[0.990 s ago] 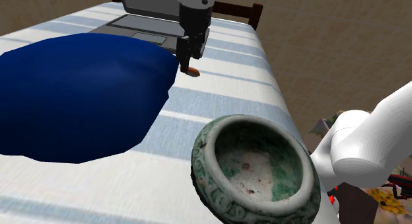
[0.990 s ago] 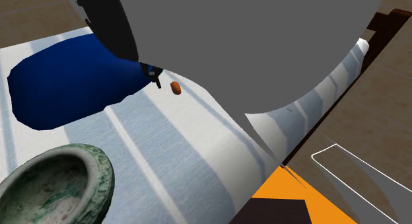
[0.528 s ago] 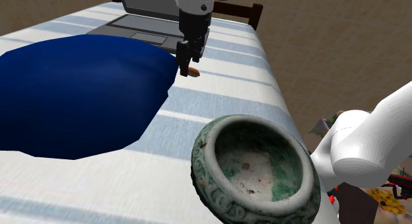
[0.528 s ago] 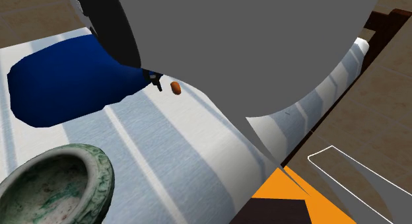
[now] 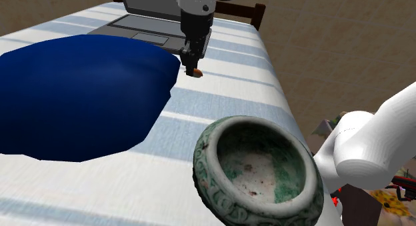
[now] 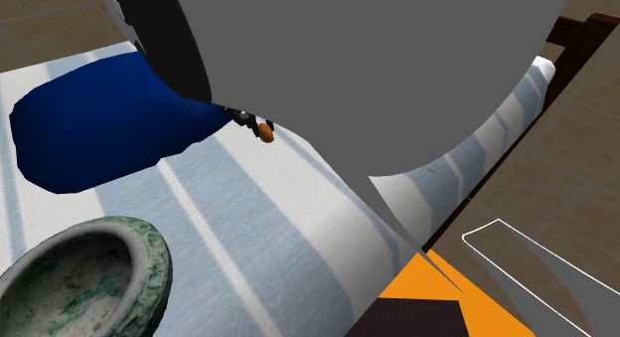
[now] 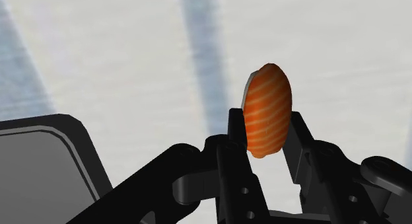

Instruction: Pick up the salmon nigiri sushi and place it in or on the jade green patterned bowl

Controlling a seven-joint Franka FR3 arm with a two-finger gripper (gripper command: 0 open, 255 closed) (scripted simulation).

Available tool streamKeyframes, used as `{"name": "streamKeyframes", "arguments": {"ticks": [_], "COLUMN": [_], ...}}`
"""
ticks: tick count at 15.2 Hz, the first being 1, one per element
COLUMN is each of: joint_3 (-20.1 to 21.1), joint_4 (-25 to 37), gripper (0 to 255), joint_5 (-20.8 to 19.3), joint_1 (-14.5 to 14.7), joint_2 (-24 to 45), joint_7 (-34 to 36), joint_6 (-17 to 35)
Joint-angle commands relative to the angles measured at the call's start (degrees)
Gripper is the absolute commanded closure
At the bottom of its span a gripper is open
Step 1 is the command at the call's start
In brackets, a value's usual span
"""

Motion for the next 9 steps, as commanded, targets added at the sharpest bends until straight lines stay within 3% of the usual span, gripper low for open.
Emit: {"name": "streamKeyframes", "arguments": {"ticks": [1, 9], "joint_3": [0.00, -0.05], "joint_4": [0.00, 4.07], "gripper": [255, 255], "joint_5": [0.00, -0.05], "joint_1": [0.00, -0.05], "joint_2": [0.00, 0.19], "joint_7": [0.00, -0.06], "joint_6": [0.00, -3.88]}}
